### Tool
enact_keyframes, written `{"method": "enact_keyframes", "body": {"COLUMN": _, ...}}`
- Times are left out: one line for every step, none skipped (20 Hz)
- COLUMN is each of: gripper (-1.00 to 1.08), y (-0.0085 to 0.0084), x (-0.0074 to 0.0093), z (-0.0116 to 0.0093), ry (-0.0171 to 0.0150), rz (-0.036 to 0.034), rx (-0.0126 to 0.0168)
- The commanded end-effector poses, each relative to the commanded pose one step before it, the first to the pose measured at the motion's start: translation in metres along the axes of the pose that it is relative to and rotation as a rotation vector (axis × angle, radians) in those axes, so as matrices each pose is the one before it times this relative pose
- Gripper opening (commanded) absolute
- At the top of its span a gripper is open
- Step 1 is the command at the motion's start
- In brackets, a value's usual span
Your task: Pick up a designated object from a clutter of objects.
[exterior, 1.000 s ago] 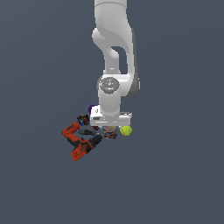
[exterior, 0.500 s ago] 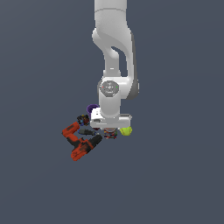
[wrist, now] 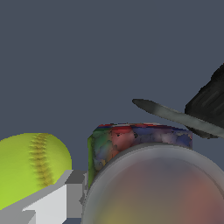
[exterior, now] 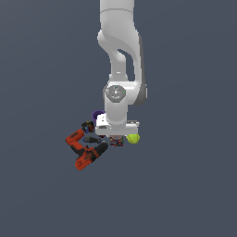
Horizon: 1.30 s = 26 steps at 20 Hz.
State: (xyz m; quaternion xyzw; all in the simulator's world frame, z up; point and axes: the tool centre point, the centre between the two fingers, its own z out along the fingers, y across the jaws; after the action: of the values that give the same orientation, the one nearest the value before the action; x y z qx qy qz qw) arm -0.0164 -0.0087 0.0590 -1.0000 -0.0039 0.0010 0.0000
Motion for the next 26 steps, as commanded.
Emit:
{"method": "enact_keyframes", "body": {"gripper": -1.00, "y": 0.00160, "x": -0.00020, "z": -0.00321, "ry": 0.00191, "rz": 0.00020, "rx": -0.00013}}
{"method": "enact_keyframes", "body": {"gripper": -1.00, "y": 0.00111, "x": -0.00064, "z": -0.00186, "ry": 0.00000, "rz": 0.00000, "rx": 0.00000}}
{"method": "enact_keyframes", "body": {"gripper": -1.00, "y": 0.00136, "x": -0.00078, "z": -0.00227, "ry": 0.00000, "rz": 0.00000, "rx": 0.00000}}
{"method": "enact_keyframes", "body": {"gripper": -1.00, "y": 0.00161, "x": -0.00092, "z": -0.00269, "ry": 0.00000, "rz": 0.00000, "rx": 0.00000}}
{"method": "enact_keyframes", "body": {"gripper": -1.00, "y": 0.00186, "x": -0.00106, "z": -0.00311, "ry": 0.00000, "rz": 0.00000, "rx": 0.00000}}
{"method": "enact_keyframes", "body": {"gripper": -1.00, "y": 0.00211, "x": -0.00120, "z": -0.00353, "ry": 0.00000, "rz": 0.00000, "rx": 0.00000}}
{"method": "enact_keyframes", "body": {"gripper": -1.00, "y": 0.00236, "x": -0.00135, "z": -0.00396, "ry": 0.00000, "rz": 0.00000, "rx": 0.00000}}
{"method": "enact_keyframes", "body": {"gripper": -1.00, "y": 0.00262, "x": -0.00149, "z": -0.00439, "ry": 0.00000, "rz": 0.00000, "rx": 0.00000}}
{"method": "enact_keyframes", "body": {"gripper": -1.00, "y": 0.00296, "x": -0.00164, "z": -0.00484, "ry": 0.00005, "rz": 0.00009, "rx": 0.00048}}
{"method": "enact_keyframes", "body": {"gripper": -1.00, "y": 0.00313, "x": -0.00178, "z": -0.00527, "ry": 0.00000, "rz": 0.00000, "rx": 0.00000}}
{"method": "enact_keyframes", "body": {"gripper": -1.00, "y": 0.00339, "x": -0.00193, "z": -0.00572, "ry": 0.00000, "rz": 0.00000, "rx": 0.00000}}
{"method": "enact_keyframes", "body": {"gripper": -1.00, "y": 0.00366, "x": -0.00207, "z": -0.00618, "ry": 0.00000, "rz": 0.00000, "rx": 0.00000}}
{"method": "enact_keyframes", "body": {"gripper": -1.00, "y": 0.00403, "x": -0.00223, "z": -0.00667, "ry": 0.00006, "rz": 0.00008, "rx": 0.00048}}
{"method": "enact_keyframes", "body": {"gripper": -1.00, "y": 0.00420, "x": -0.00237, "z": -0.00712, "ry": 0.00000, "rz": 0.00000, "rx": 0.00000}}
{"method": "enact_keyframes", "body": {"gripper": -1.00, "y": 0.00444, "x": -0.00250, "z": -0.00756, "ry": 0.00000, "rz": 0.00000, "rx": 0.00000}}
{"method": "enact_keyframes", "body": {"gripper": -1.00, "y": 0.00477, "x": -0.00264, "z": -0.00798, "ry": 0.00007, "rz": 0.00006, "rx": 0.00048}}
{"method": "enact_keyframes", "body": {"gripper": -1.00, "y": 0.00489, "x": -0.00274, "z": -0.00836, "ry": 0.00000, "rz": 0.00000, "rx": 0.00000}}
{"method": "enact_keyframes", "body": {"gripper": -1.00, "y": 0.00520, "x": -0.00287, "z": -0.00874, "ry": 0.00007, "rz": 0.00006, "rx": 0.00048}}
{"method": "enact_keyframes", "body": {"gripper": -1.00, "y": 0.00540, "x": -0.00297, "z": -0.00909, "ry": 0.00008, "rz": 0.00006, "rx": 0.00048}}
{"method": "enact_keyframes", "body": {"gripper": -1.00, "y": 0.00543, "x": -0.00301, "z": -0.00932, "ry": 0.00000, "rz": 0.00000, "rx": 0.00000}}
{"method": "enact_keyframes", "body": {"gripper": -1.00, "y": 0.00567, "x": -0.00309, "z": -0.00955, "ry": 0.00009, "rz": 0.00007, "rx": 0.00048}}
{"method": "enact_keyframes", "body": {"gripper": -1.00, "y": 0.00570, "x": -0.00313, "z": -0.00980, "ry": 0.00000, "rz": 0.00000, "rx": 0.00000}}
{"method": "enact_keyframes", "body": {"gripper": -1.00, "y": 0.00601, "x": -0.00324, "z": -0.01009, "ry": 0.00009, "rz": 0.00010, "rx": 0.00047}}
{"method": "enact_keyframes", "body": {"gripper": -1.00, "y": 0.00595, "x": -0.00323, "z": -0.01021, "ry": 0.00000, "rz": 0.00000, "rx": 0.00000}}
{"method": "enact_keyframes", "body": {"gripper": -1.00, "y": 0.00588, "x": -0.00317, "z": -0.01008, "ry": 0.00000, "rz": 0.00000, "rx": 0.00000}}
{"method": "enact_keyframes", "body": {"gripper": -1.00, "y": 0.00600, "x": -0.00316, "z": -0.00996, "ry": 0.00009, "rz": 0.00018, "rx": 0.00044}}
